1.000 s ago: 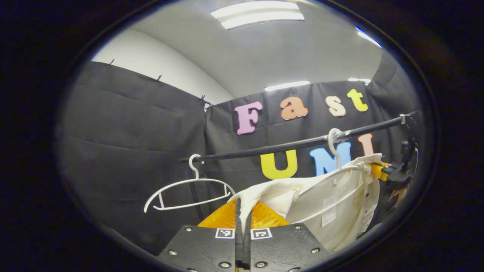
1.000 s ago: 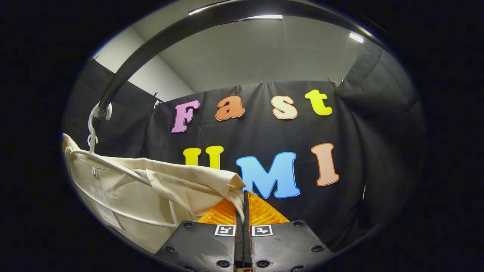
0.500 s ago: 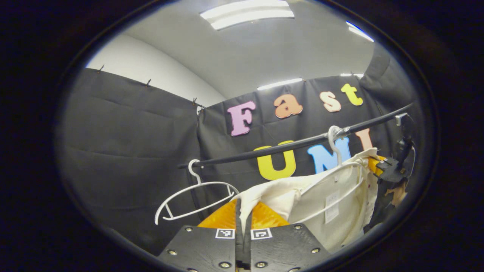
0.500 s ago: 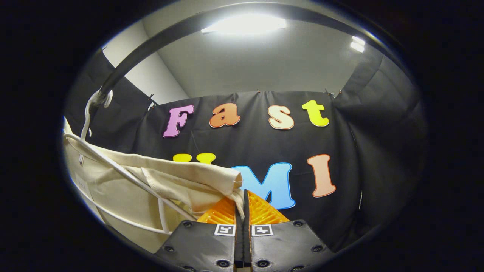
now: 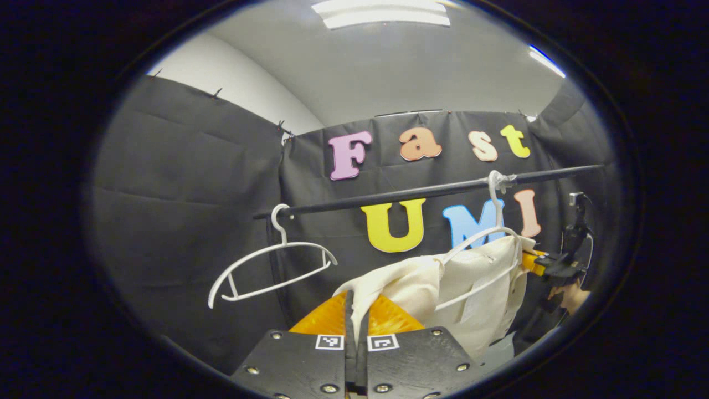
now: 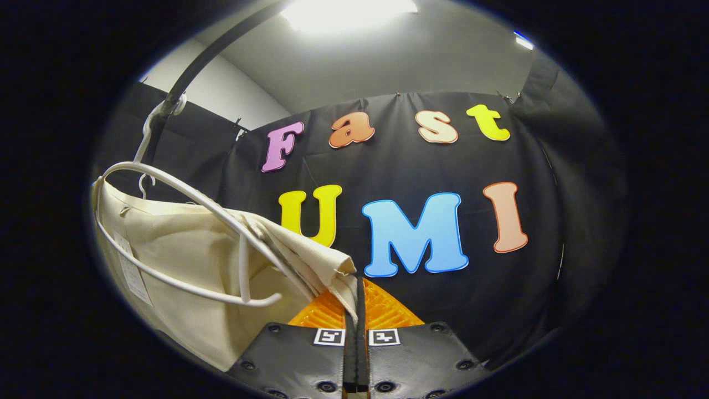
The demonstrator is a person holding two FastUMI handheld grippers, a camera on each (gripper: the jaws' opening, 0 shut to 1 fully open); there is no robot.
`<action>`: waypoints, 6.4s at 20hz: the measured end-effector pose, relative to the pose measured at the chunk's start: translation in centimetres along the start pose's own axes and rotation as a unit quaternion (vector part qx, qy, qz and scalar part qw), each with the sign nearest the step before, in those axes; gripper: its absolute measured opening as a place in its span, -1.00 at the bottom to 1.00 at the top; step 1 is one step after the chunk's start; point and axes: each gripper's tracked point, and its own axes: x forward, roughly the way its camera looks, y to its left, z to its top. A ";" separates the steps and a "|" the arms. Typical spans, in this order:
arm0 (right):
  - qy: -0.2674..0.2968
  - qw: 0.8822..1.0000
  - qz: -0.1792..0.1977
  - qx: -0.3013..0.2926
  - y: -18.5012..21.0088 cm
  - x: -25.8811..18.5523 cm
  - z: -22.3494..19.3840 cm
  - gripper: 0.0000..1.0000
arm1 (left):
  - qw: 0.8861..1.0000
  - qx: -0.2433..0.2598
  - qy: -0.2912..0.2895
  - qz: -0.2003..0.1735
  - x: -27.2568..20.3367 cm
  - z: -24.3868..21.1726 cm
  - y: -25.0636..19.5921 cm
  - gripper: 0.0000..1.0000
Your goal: Grasp the clothes on the hanger with both hands and then place them into the laundry hamper below.
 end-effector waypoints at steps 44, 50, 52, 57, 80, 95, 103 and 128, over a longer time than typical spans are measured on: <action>0.145 0.981 0.122 0.033 11.1 -14.9 -12.1 -0.96 | 0.993 0.069 0.098 -0.006 -10.9 -12.9 2.9 -0.99; 0.153 0.964 0.213 0.029 19.5 -19.7 -10.6 -0.97 | 0.990 0.035 0.137 -0.011 -16.1 -17.0 2.8 -0.96; 0.156 0.956 0.245 0.038 21.9 -21.7 -10.3 -0.97 | 0.989 0.022 0.146 -0.018 -17.9 -17.7 2.4 -0.96; 0.160 0.931 0.324 0.049 28.6 -26.9 -8.2 -0.97 | 0.987 0.008 0.155 -0.038 -22.1 -16.9 0.5 -0.98; 0.298 0.871 0.388 0.043 35.6 -33.6 -19.4 -0.96 | 0.970 -0.063 0.234 -0.019 -23.7 -28.8 0.5 -0.98; 0.427 0.856 0.290 0.025 35.5 -35.3 -43.2 -0.97 | 0.927 -0.105 0.349 0.088 -21.1 -52.1 3.7 -0.97; 0.464 0.846 0.262 -0.026 37.0 -35.1 -55.6 -0.96 | 0.903 -0.112 0.399 0.115 -20.3 -63.4 4.6 -0.96; 0.256 0.954 0.154 -0.006 32.5 -31.6 -27.5 0.86 | 0.960 -0.030 0.273 0.058 -18.9 -38.8 8.5 0.97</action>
